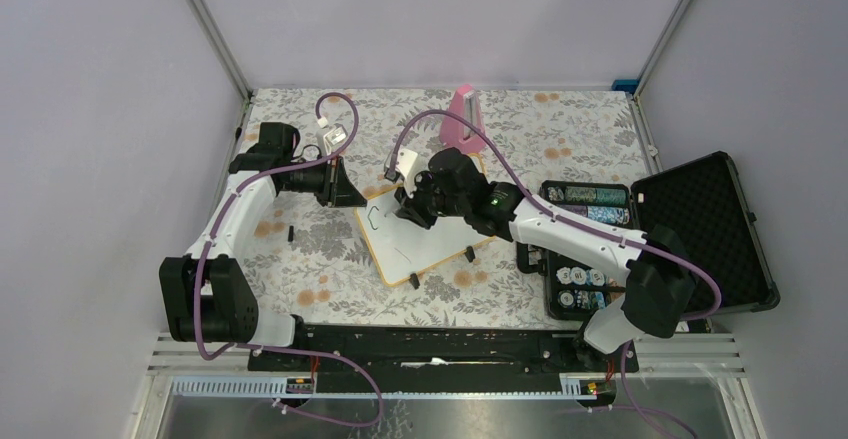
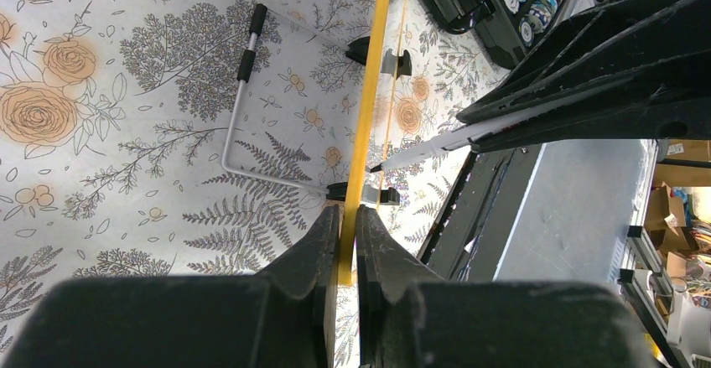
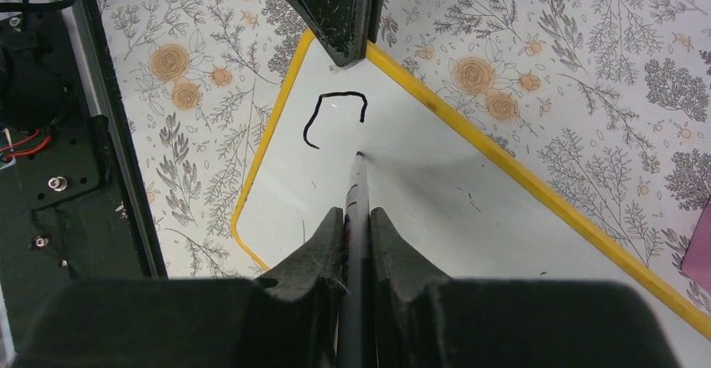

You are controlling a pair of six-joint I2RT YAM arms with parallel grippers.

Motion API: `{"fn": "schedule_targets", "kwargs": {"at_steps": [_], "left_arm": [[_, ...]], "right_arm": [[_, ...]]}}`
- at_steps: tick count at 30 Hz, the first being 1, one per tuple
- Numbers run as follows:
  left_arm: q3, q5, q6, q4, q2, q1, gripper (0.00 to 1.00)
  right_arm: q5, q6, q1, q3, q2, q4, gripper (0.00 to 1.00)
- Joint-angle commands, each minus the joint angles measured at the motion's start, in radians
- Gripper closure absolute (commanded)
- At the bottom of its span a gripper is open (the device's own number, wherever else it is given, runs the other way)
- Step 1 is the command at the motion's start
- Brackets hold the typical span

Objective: Write a sentence on the whiteboard

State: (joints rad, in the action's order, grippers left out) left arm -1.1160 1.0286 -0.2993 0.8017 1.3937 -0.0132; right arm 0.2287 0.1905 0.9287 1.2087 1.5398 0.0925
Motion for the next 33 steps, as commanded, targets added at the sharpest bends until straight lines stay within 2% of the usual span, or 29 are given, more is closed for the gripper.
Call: {"fn": "schedule_targets", "kwargs": {"at_steps": [1, 18, 33], "left_arm": [[0.007, -0.013, -0.02, -0.022, -0.026, 0.004, 1.0], [0.007, -0.015, -0.019, -0.022, -0.019, 0.004, 1.0], [0.006, -0.019, -0.018, -0.022, -0.022, 0.004, 1.0]], "right_arm": [[-0.02, 0.007, -0.005, 0.048, 0.01, -0.041, 1.0], [0.053, 0.004, -0.001, 0.05, 0.033, -0.04, 1.0], [0.025, 0.041, 0.002, 0.018, -0.003, -0.006, 1.0]]}}
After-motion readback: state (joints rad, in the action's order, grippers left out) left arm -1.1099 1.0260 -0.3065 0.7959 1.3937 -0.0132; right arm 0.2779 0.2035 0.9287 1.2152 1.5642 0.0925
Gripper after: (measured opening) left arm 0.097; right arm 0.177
